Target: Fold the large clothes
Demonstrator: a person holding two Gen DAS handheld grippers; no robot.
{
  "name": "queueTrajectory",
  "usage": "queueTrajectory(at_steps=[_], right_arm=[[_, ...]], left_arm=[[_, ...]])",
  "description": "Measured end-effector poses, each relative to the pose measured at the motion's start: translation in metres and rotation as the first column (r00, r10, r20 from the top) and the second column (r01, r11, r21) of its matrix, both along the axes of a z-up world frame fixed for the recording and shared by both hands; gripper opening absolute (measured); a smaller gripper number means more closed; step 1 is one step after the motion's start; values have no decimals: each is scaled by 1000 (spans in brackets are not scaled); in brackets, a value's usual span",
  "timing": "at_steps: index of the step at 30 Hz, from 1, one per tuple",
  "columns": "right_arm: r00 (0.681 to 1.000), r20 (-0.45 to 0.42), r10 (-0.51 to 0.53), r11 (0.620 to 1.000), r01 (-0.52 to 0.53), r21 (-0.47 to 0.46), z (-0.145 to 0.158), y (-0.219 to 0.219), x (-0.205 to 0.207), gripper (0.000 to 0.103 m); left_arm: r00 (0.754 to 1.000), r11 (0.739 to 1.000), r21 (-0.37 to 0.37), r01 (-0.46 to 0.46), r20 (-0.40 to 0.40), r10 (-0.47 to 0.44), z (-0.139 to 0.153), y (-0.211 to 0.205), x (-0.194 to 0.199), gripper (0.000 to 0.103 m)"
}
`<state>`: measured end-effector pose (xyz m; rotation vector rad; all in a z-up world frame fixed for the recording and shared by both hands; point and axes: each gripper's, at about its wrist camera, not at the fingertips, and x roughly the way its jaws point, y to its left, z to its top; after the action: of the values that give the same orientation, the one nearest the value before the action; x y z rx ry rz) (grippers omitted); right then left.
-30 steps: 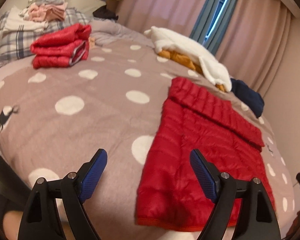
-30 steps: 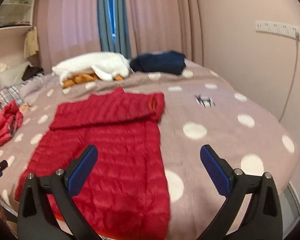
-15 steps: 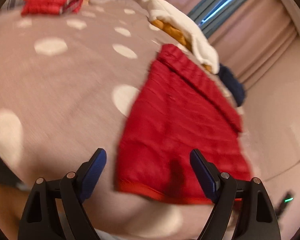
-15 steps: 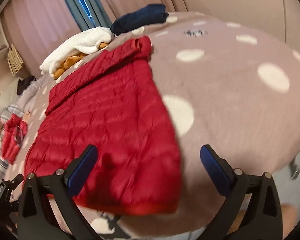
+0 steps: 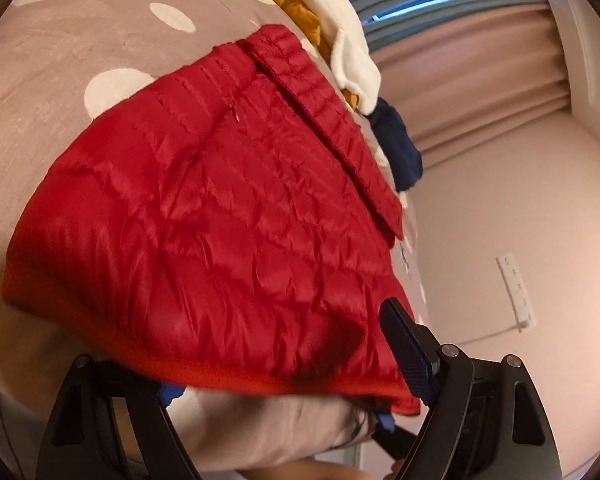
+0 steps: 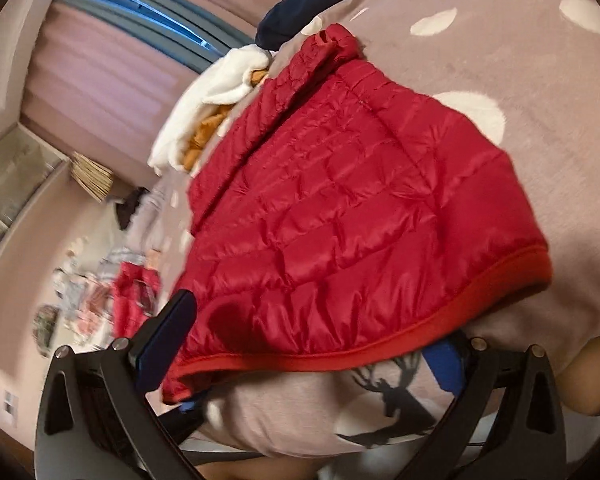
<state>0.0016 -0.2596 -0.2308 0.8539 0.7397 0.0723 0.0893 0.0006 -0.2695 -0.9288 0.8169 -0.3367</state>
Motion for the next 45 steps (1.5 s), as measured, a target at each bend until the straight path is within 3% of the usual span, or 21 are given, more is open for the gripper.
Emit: queueTrajectory(at_steps=[4,7,9,12,15,21,23,27,29,36,42,45], right_arm=[[1000,2,-11,1000,11,20,0,-2,10,95],[1000,2,-18,1000,18,-24,1,-4,19,81],[999,-13,-35,997,34,-75,-2,-5,23,58],[997,-32,-72,980,65,-188,-8,-10,22,26],[996,-26,-88,977,81,-197,-12,-15,20,21],[995,-55,-84,969,69,-236,1,-19,22,14],[996,-22,-90,962,81,-262,15,-17,19,13],[995,72,-74,956,92,-278,45,-12,18,12],[990,126,-59,948,95,-304,67,-11,15,11],[970,239,-32,927,118,-357,118,-9,-3,11],[946,325,-5,907,141,-398,149,-4,-24,11],[934,356,4,891,158,-426,162,-4,-31,11]], left_arm=[[999,998,41,-38,-23,39,-3,6,8,76],[995,985,142,-94,-30,99,-4,8,13,58],[990,972,196,-127,-28,135,-10,10,16,42],[988,954,260,-151,11,153,-14,5,15,33],[985,923,344,-171,36,169,-9,-5,14,31],[980,877,438,-195,46,195,8,-5,17,24],[977,866,453,-214,87,196,19,-3,14,23],[960,807,527,-267,217,176,51,-9,5,18],[948,793,535,-290,273,163,67,-11,-2,17],[910,803,487,-344,384,157,114,-9,-23,16],[873,794,476,-379,469,136,144,-10,-49,16],[861,812,450,-373,494,122,150,-9,-59,16]])
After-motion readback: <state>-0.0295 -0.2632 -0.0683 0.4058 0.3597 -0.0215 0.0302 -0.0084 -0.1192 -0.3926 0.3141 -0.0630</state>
